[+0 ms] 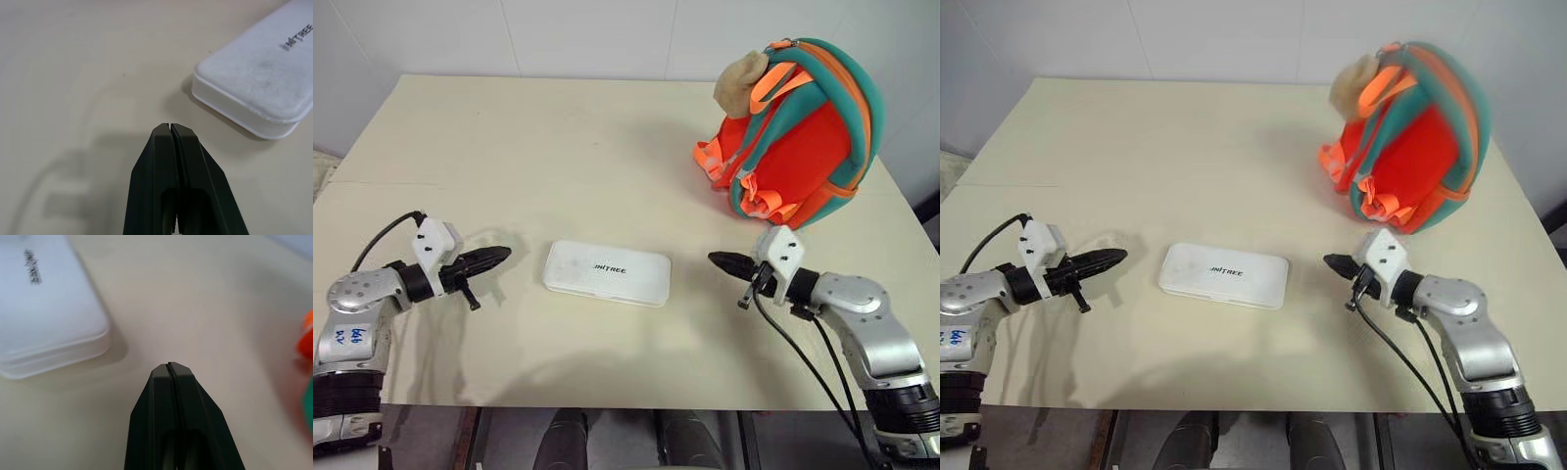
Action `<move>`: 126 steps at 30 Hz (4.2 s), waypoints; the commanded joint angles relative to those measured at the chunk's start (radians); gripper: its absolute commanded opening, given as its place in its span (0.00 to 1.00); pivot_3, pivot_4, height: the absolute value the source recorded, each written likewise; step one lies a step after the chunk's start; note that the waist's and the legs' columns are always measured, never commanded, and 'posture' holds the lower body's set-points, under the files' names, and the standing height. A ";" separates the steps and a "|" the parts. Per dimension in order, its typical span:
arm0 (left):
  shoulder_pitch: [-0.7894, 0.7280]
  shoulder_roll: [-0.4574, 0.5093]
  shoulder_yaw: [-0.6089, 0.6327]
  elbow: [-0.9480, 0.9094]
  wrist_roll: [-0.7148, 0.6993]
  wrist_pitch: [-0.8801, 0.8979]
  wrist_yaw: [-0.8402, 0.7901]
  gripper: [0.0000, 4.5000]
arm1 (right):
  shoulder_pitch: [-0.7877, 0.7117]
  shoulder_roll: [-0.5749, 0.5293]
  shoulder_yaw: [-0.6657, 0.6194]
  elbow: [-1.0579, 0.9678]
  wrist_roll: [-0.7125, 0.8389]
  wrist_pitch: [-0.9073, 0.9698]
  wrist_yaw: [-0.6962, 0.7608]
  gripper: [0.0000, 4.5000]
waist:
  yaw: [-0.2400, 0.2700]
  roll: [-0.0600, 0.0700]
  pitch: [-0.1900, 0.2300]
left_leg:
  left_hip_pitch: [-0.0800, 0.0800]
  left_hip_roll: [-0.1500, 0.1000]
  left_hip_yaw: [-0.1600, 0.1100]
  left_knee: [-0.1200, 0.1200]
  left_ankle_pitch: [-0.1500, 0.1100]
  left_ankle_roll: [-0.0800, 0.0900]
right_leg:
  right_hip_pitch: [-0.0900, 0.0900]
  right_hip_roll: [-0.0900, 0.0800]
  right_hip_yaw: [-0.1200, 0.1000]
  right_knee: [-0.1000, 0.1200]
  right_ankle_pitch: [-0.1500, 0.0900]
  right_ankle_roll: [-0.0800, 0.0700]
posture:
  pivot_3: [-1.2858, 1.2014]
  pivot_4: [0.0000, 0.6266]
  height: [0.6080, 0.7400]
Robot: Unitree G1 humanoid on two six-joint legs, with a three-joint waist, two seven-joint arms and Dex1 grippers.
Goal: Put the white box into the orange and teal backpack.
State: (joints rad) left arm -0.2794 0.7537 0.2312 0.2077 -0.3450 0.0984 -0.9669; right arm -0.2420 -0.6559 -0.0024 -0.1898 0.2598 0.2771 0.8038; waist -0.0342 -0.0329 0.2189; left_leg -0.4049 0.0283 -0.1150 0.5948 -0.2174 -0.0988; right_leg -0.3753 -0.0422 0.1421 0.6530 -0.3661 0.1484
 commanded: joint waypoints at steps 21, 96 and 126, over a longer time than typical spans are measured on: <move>0.019 -0.138 -0.135 -0.115 0.010 0.107 0.047 0.01 | -0.041 0.138 0.113 0.047 -0.072 0.045 -0.054 0.00 | -0.001 0.000 0.000 | 0.000 0.000 0.000 0.001 0.000 0.000 | 0.000 0.000 0.000 0.001 0.000 0.000 | 0.52 0.24 1.00; -0.296 -0.060 -0.230 0.102 -0.257 1.048 -0.116 1.00 | -0.141 -0.107 0.083 -0.107 0.210 0.483 0.144 1.00 | -0.013 0.000 0.000 | 0.000 -0.001 -0.001 0.001 0.000 0.000 | 0.000 0.000 0.000 0.000 0.001 0.000 | 0.52 0.24 1.00; -0.429 -0.226 -0.201 0.209 -0.353 1.299 -0.125 1.00 | -0.093 -0.080 0.073 -0.121 0.243 0.422 0.183 1.00 | 0.006 0.003 -0.002 | -0.001 -0.002 -0.001 0.002 0.000 0.000 | 0.001 0.000 -0.001 -0.002 0.001 0.001 | 0.52 0.24 1.00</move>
State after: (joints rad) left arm -0.7026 0.5466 0.0242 0.4070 -0.6717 1.3696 -1.1077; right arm -0.3472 -0.7379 0.0774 -0.3060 0.4971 0.7116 0.9780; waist -0.0280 -0.0304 0.2171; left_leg -0.4055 0.0266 -0.1164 0.5967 -0.2171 -0.0991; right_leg -0.3741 -0.0427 0.1412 0.6513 -0.3651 0.1494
